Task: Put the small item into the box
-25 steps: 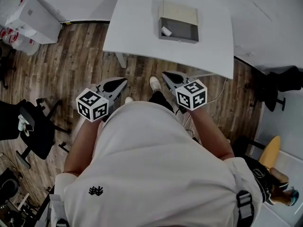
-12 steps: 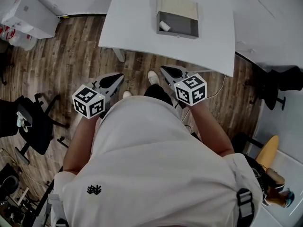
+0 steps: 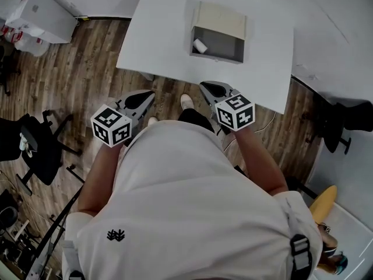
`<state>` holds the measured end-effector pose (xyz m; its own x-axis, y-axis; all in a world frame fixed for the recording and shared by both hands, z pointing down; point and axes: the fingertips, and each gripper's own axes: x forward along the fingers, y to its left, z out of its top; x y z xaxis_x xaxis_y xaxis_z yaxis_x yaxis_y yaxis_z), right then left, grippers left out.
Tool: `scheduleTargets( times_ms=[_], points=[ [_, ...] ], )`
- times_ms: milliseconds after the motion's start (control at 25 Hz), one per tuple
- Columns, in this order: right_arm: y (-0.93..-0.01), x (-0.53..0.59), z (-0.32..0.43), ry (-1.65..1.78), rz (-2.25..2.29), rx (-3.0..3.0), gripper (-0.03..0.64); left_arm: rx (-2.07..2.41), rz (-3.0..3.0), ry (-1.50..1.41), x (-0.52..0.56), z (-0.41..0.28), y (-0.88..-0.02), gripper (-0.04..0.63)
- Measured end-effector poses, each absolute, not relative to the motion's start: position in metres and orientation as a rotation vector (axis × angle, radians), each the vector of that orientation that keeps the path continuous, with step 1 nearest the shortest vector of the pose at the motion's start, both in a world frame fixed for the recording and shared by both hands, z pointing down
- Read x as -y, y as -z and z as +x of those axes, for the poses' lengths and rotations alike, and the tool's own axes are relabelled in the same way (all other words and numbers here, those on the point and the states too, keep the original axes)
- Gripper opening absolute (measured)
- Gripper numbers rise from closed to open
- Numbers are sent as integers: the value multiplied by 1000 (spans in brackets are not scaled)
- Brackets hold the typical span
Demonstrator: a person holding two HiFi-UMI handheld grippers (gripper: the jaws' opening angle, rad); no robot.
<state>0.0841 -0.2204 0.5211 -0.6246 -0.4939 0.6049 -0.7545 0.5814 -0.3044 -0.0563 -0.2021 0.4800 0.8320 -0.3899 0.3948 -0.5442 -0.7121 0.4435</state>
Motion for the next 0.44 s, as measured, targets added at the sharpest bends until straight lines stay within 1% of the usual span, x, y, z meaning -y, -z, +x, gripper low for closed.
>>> scheduleTargets(
  times_ms=[440],
  points=[
    [-534,303,139,-748,889,2345,6,772,2433,-363,268,4,-466,6]
  ],
)
